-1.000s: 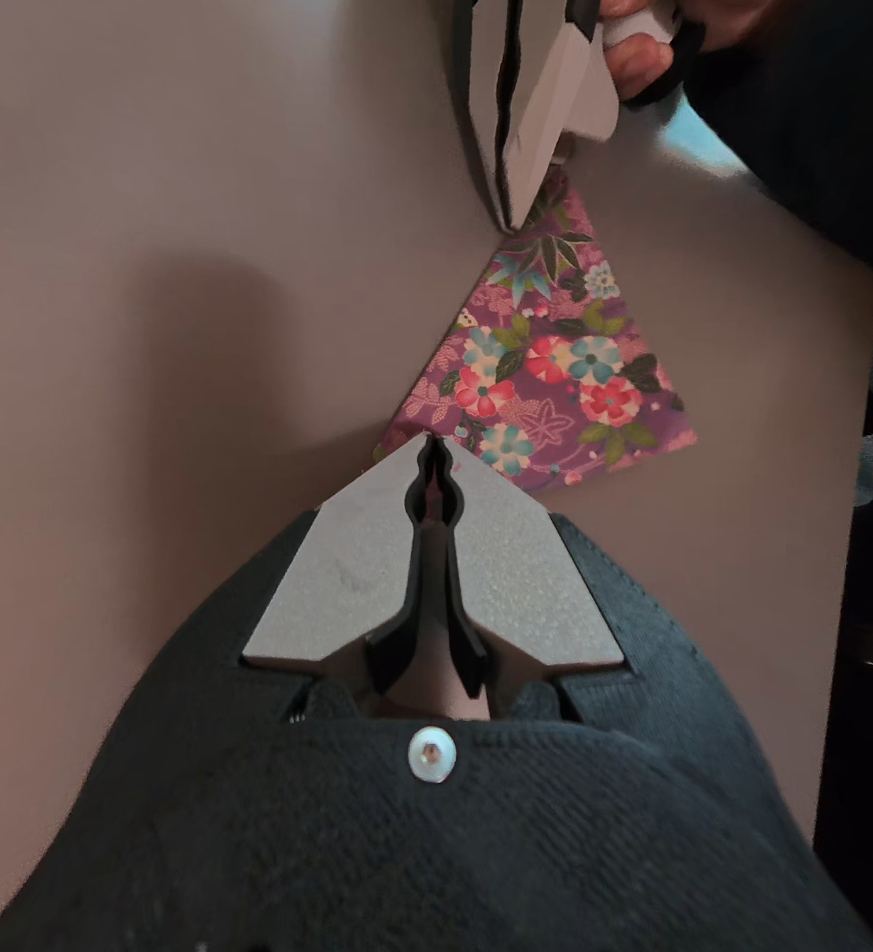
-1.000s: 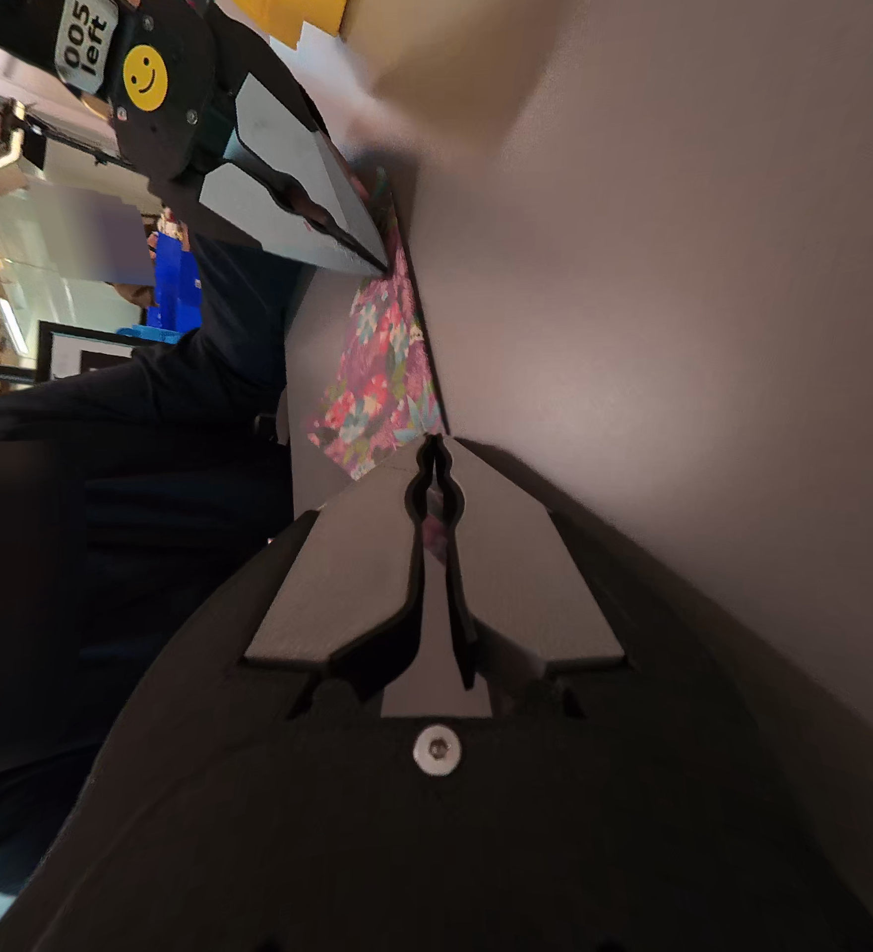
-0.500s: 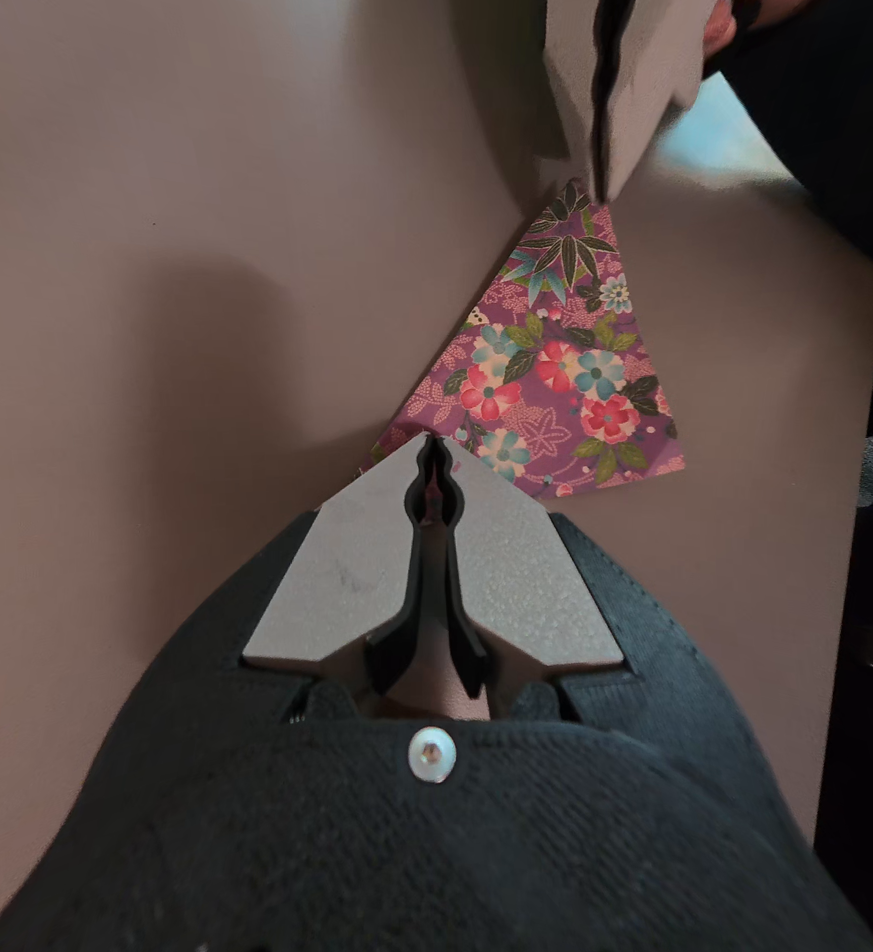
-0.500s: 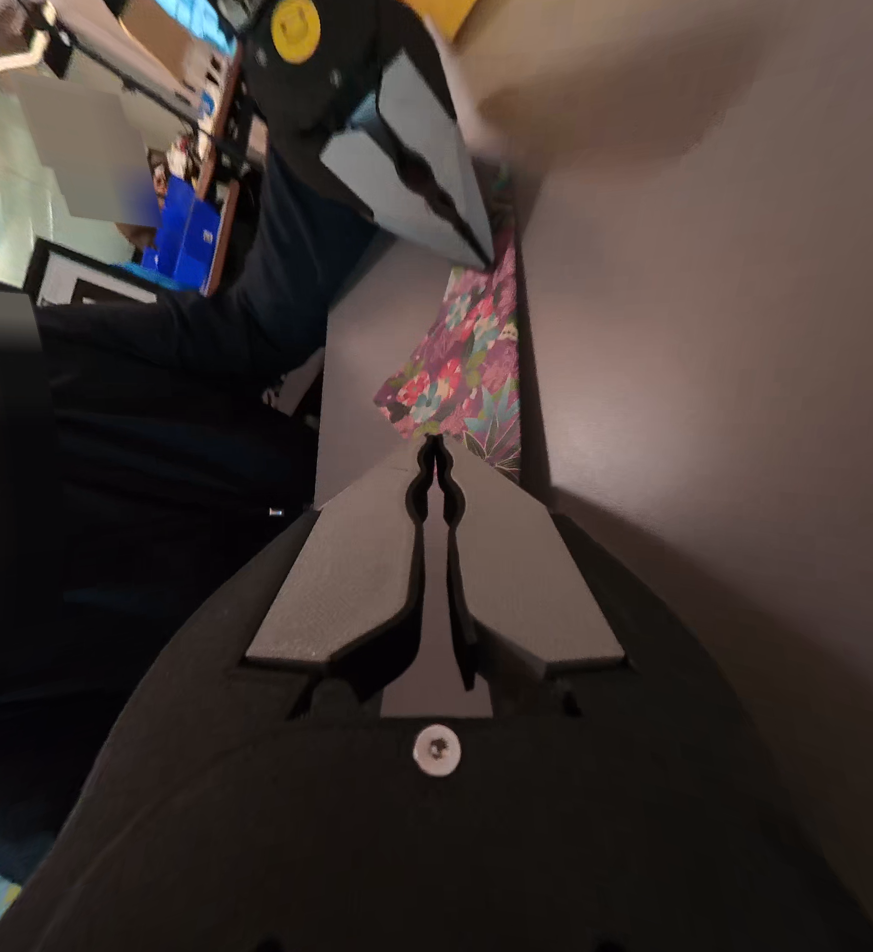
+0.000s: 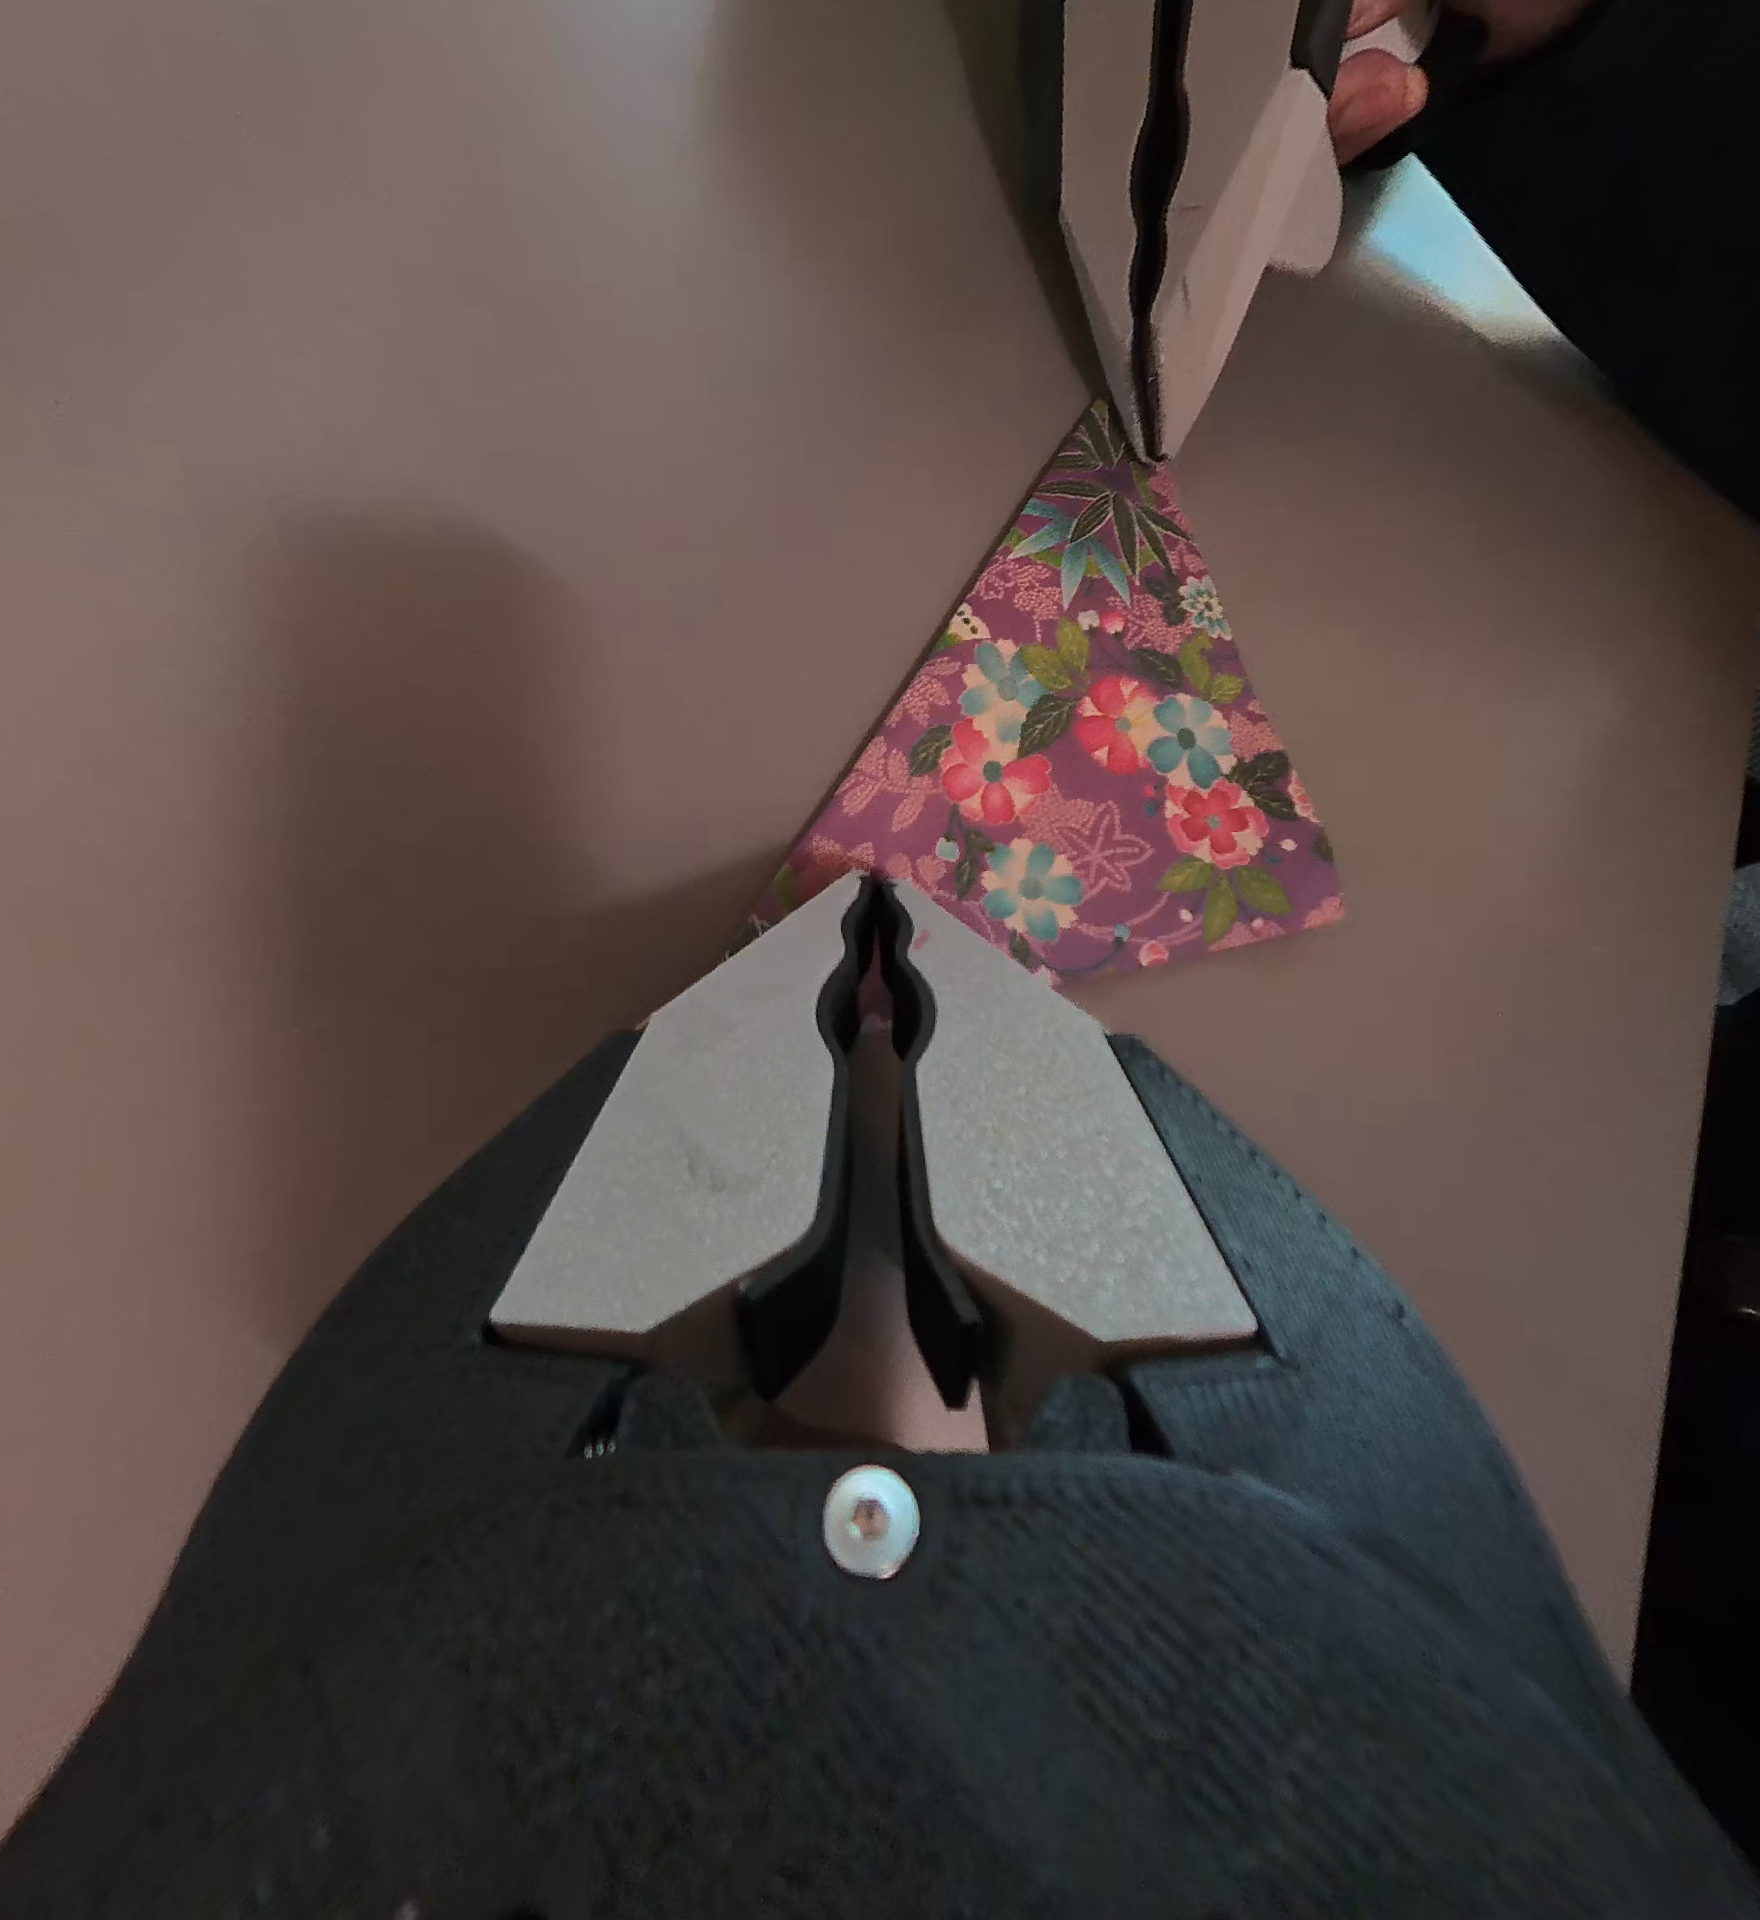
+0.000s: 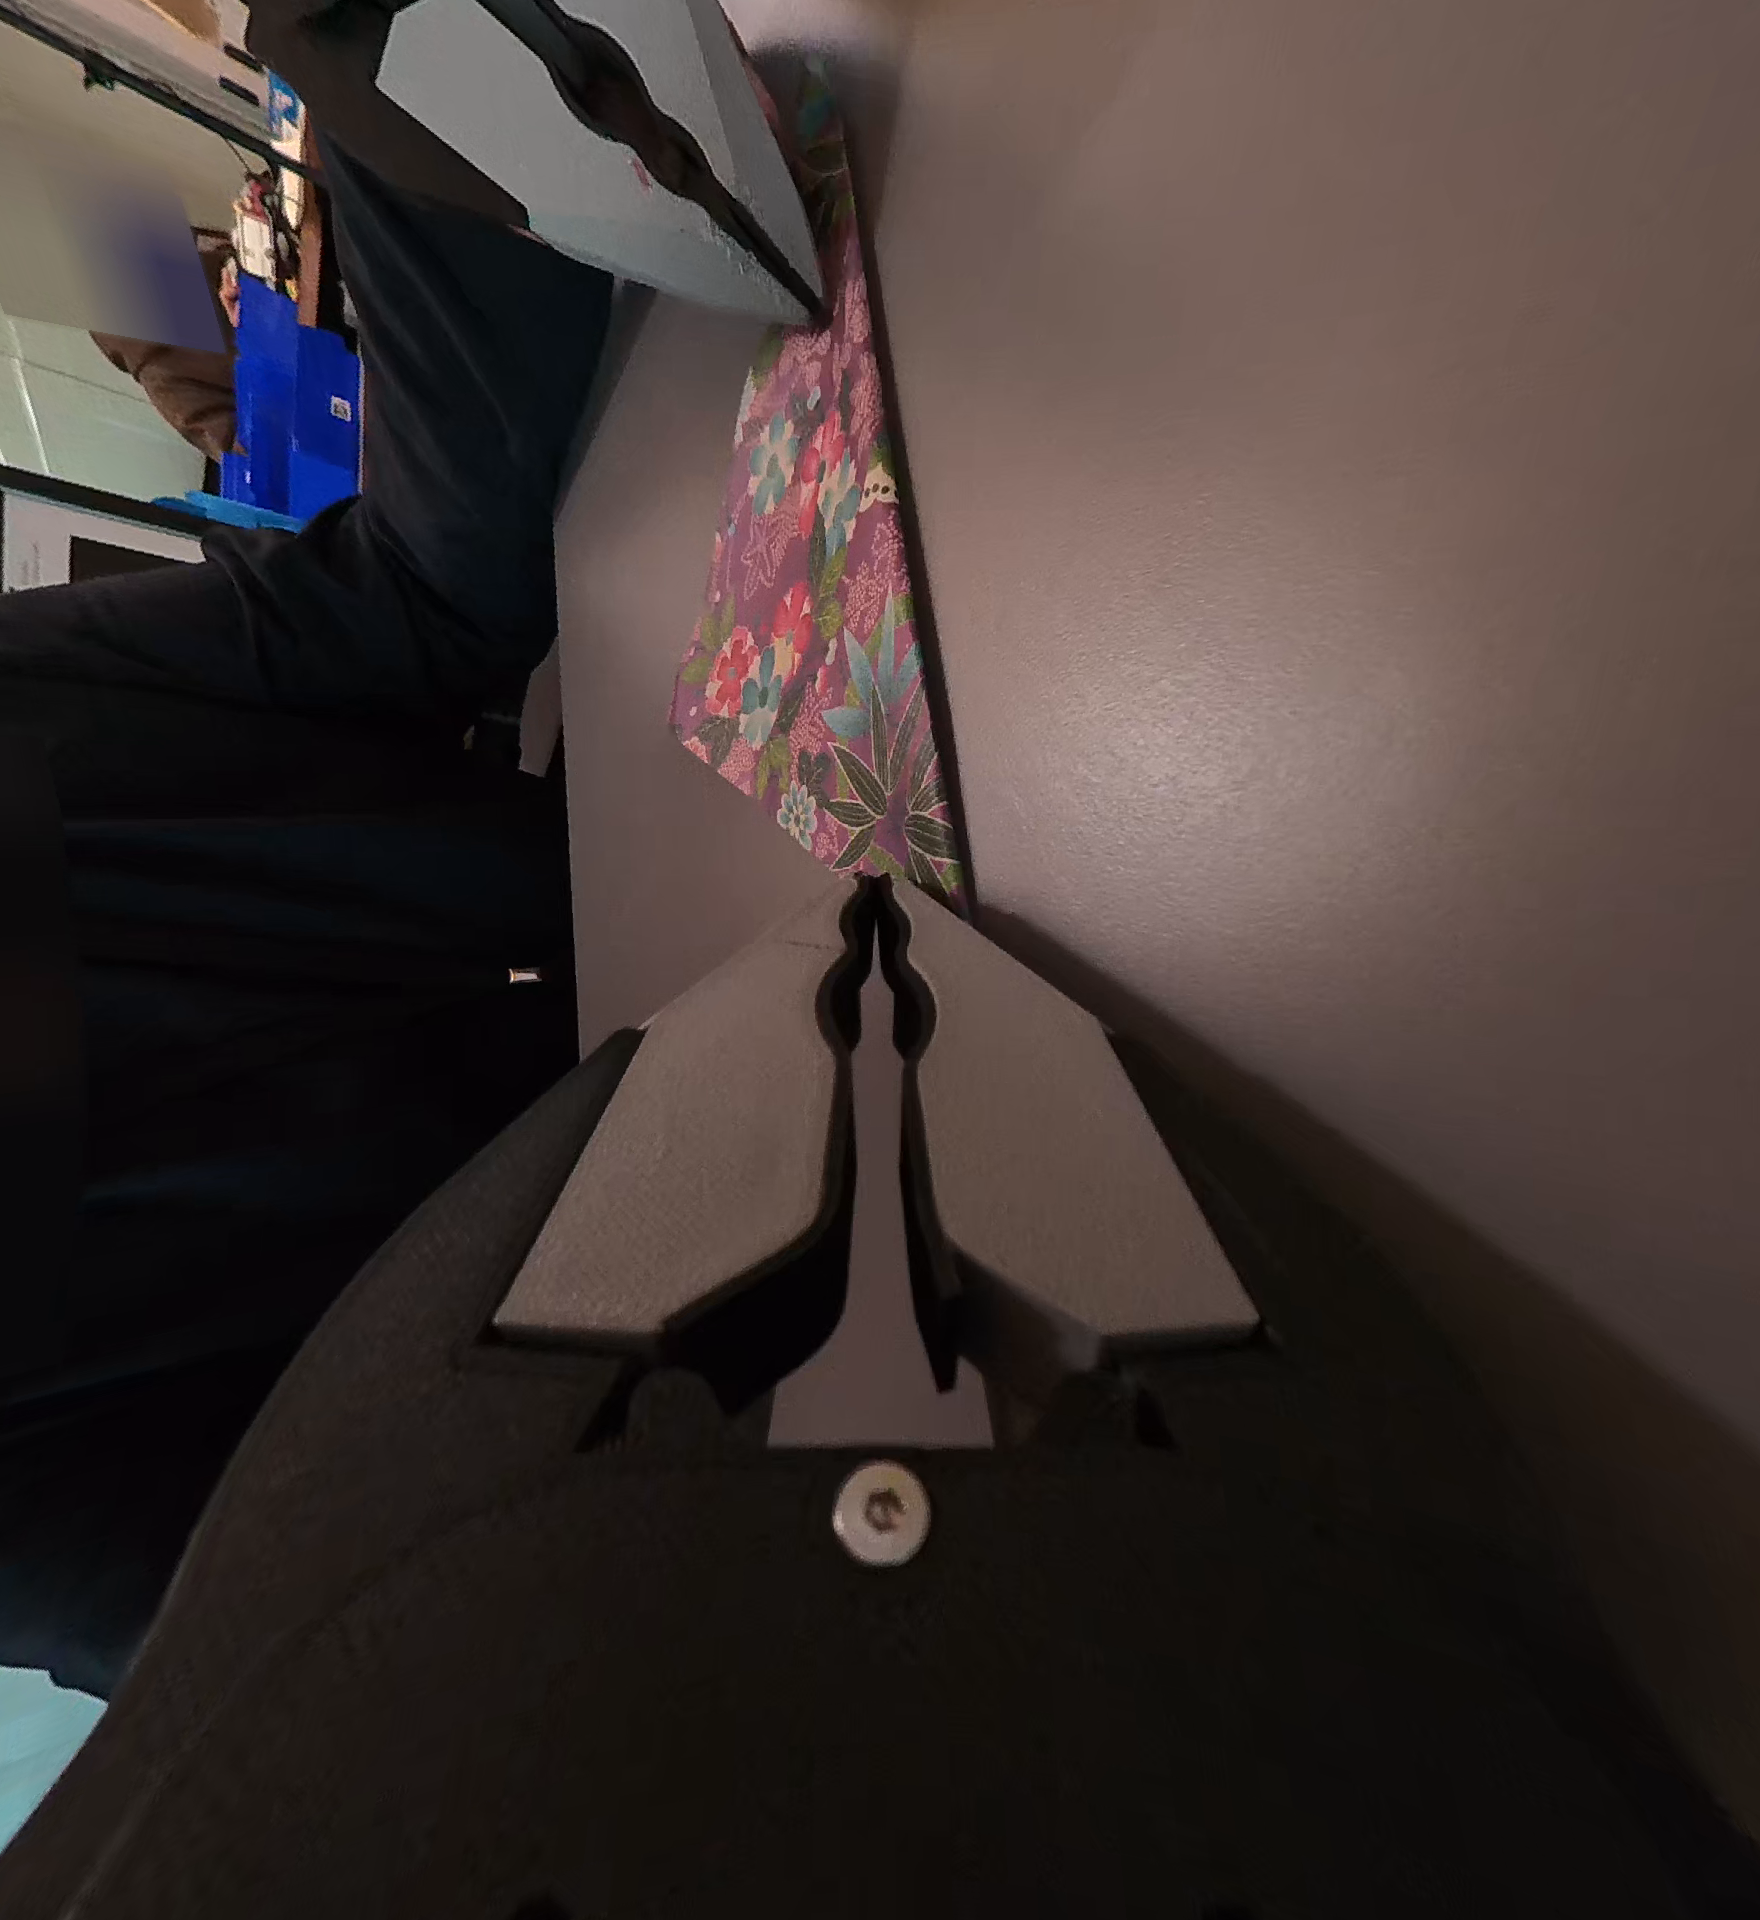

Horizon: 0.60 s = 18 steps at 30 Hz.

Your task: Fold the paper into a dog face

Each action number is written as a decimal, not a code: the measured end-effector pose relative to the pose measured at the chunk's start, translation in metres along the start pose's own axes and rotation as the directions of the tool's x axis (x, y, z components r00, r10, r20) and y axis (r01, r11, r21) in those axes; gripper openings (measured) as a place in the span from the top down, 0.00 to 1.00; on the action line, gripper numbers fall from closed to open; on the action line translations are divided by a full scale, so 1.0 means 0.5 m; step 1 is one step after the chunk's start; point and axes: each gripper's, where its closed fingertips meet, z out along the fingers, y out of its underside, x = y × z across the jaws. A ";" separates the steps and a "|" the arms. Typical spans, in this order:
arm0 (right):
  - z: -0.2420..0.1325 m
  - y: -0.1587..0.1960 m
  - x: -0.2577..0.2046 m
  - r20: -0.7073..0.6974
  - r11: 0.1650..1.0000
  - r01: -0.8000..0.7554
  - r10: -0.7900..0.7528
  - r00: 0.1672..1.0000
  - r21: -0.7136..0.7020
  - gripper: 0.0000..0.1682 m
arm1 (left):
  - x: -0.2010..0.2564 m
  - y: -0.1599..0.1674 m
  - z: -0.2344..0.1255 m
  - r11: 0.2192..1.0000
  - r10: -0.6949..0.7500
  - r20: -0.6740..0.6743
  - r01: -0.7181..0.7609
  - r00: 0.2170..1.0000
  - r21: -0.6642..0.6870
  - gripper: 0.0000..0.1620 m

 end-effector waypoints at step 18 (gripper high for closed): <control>-0.003 -0.001 0.000 0.050 0.999 -0.034 0.033 0.998 0.012 1.00 | -0.027 0.032 -0.046 1.000 -0.012 0.002 0.012 1.000 -0.008 1.00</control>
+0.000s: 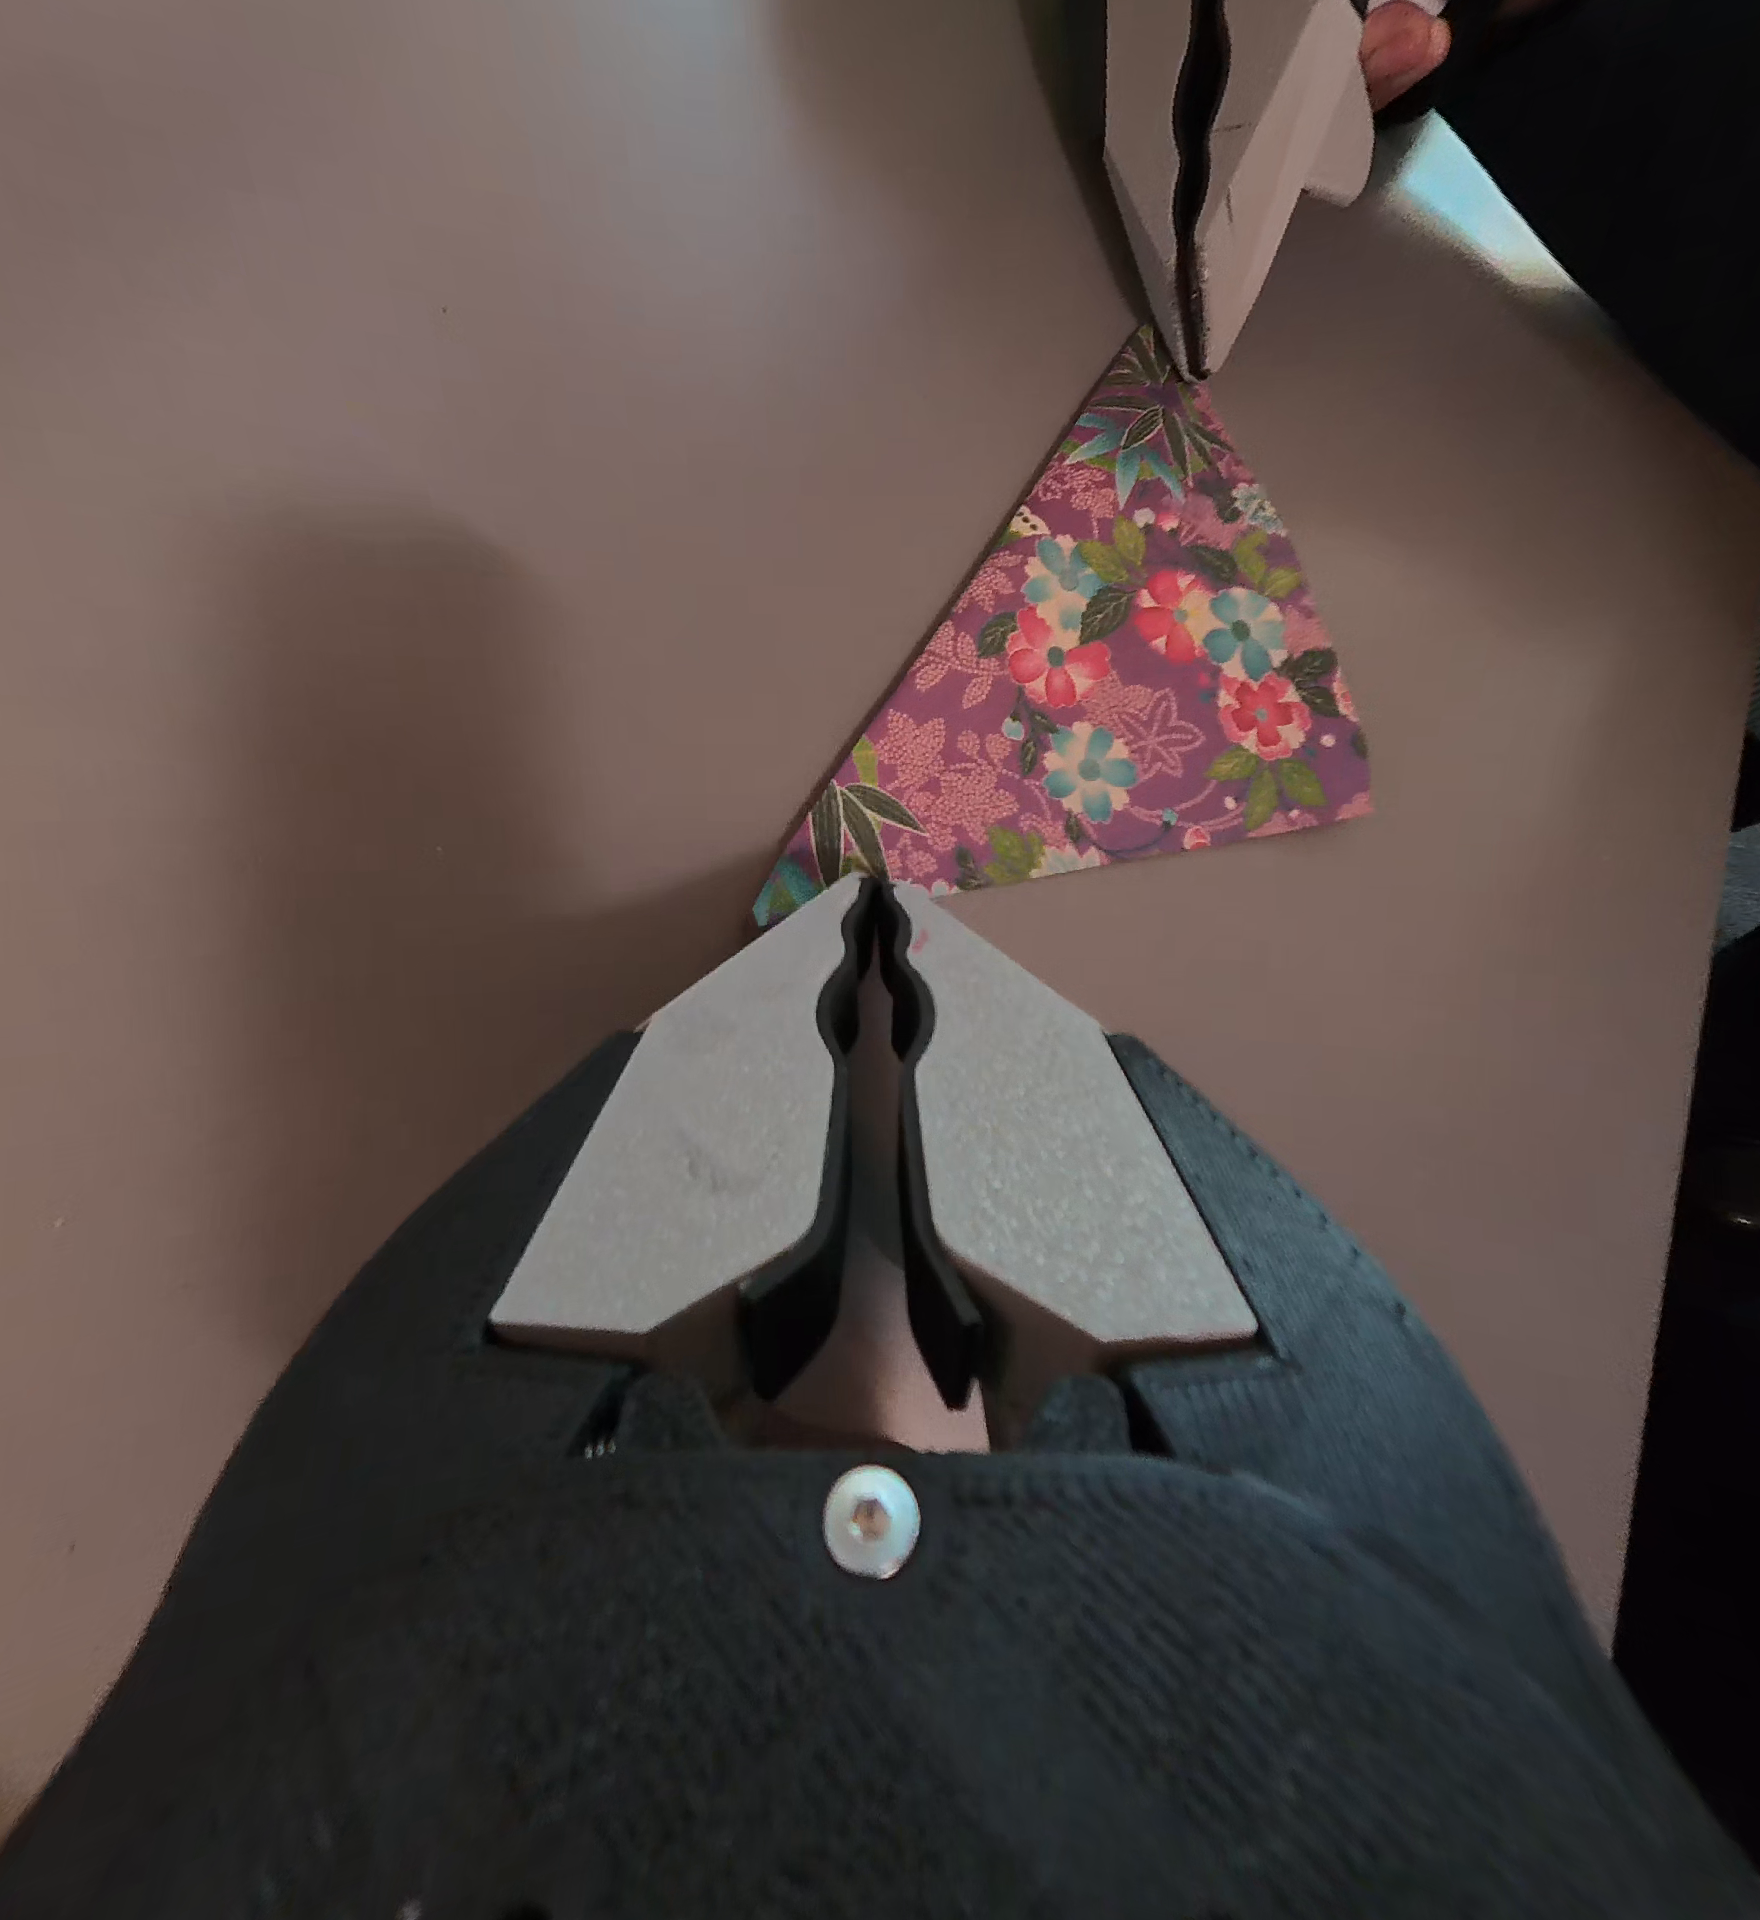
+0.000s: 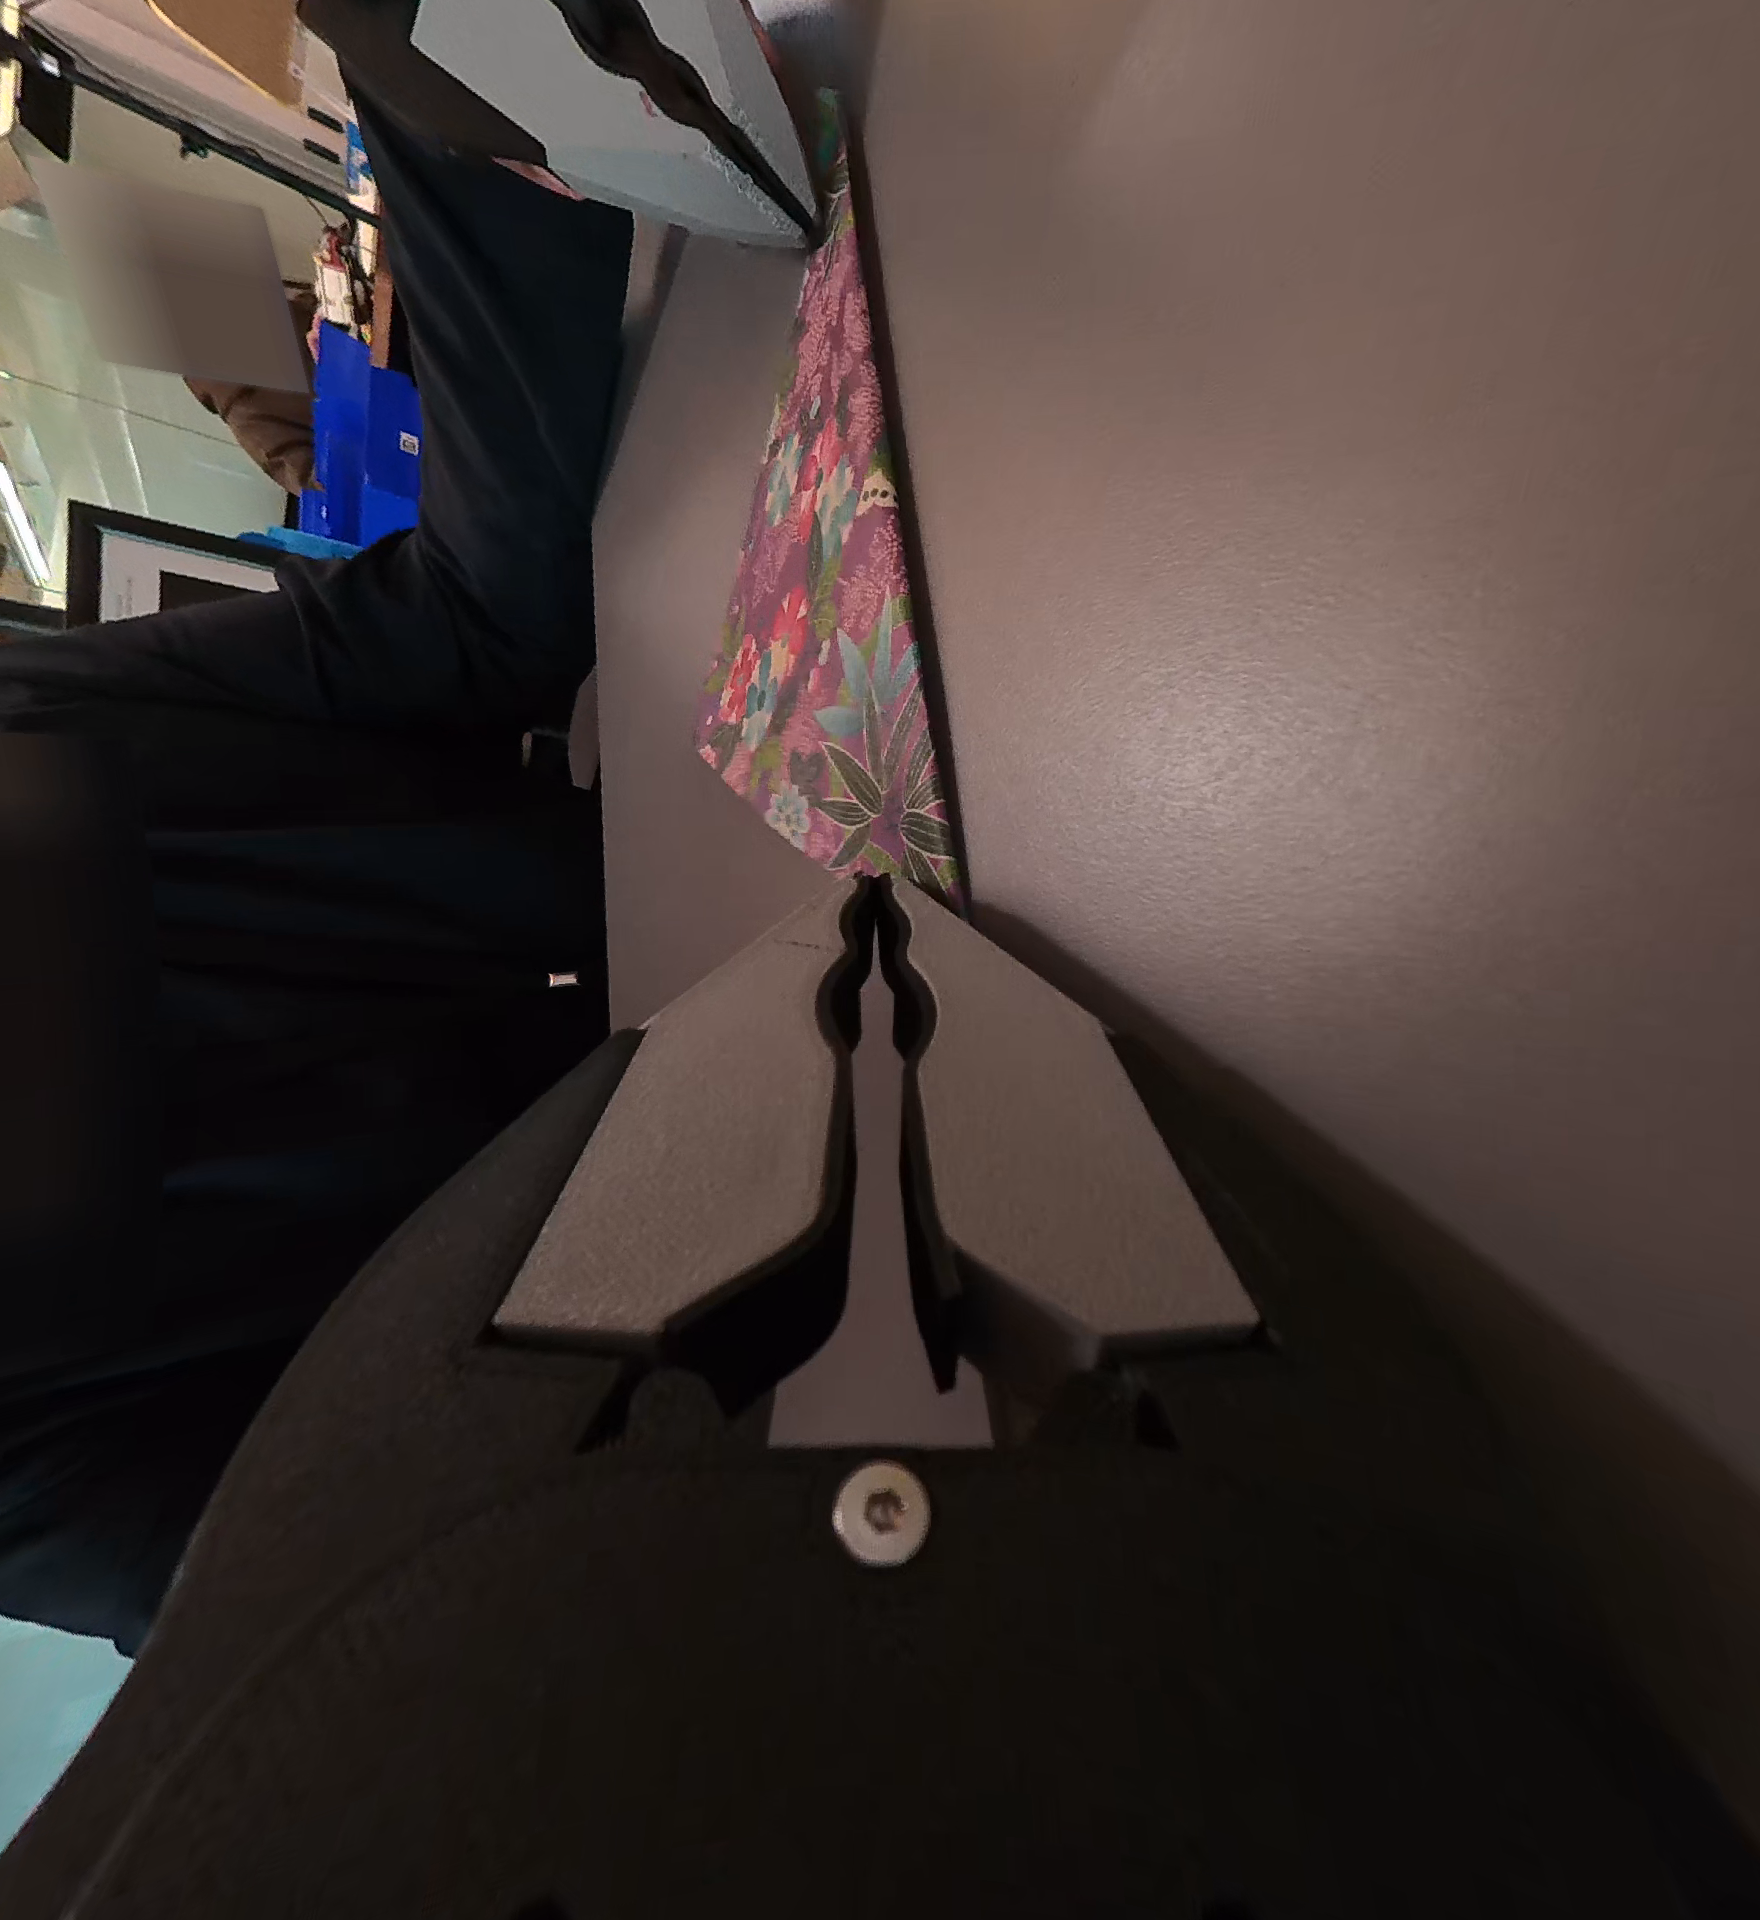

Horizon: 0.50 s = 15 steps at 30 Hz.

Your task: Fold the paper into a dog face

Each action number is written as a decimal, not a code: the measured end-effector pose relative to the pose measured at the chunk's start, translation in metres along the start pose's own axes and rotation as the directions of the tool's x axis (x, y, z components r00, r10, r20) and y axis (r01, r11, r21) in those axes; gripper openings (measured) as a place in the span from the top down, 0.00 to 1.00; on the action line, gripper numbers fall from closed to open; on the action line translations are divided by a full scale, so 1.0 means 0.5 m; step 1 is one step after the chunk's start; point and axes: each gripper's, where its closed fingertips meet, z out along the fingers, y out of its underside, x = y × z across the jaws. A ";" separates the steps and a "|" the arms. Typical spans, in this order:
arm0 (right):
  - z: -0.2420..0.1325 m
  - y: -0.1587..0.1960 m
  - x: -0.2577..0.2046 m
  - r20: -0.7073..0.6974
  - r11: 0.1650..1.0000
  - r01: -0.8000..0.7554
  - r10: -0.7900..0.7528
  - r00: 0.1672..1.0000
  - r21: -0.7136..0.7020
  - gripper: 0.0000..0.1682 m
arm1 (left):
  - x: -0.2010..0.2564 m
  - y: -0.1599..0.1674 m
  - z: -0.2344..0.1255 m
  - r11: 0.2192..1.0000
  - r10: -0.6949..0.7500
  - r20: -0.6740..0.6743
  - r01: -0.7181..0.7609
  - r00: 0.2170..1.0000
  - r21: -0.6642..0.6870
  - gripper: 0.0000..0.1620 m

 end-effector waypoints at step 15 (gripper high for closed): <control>0.000 0.000 0.000 -0.001 1.000 -0.001 0.001 1.000 -0.001 1.00 | 0.063 -0.066 -0.008 0.989 -0.027 -0.158 0.050 0.987 0.139 1.00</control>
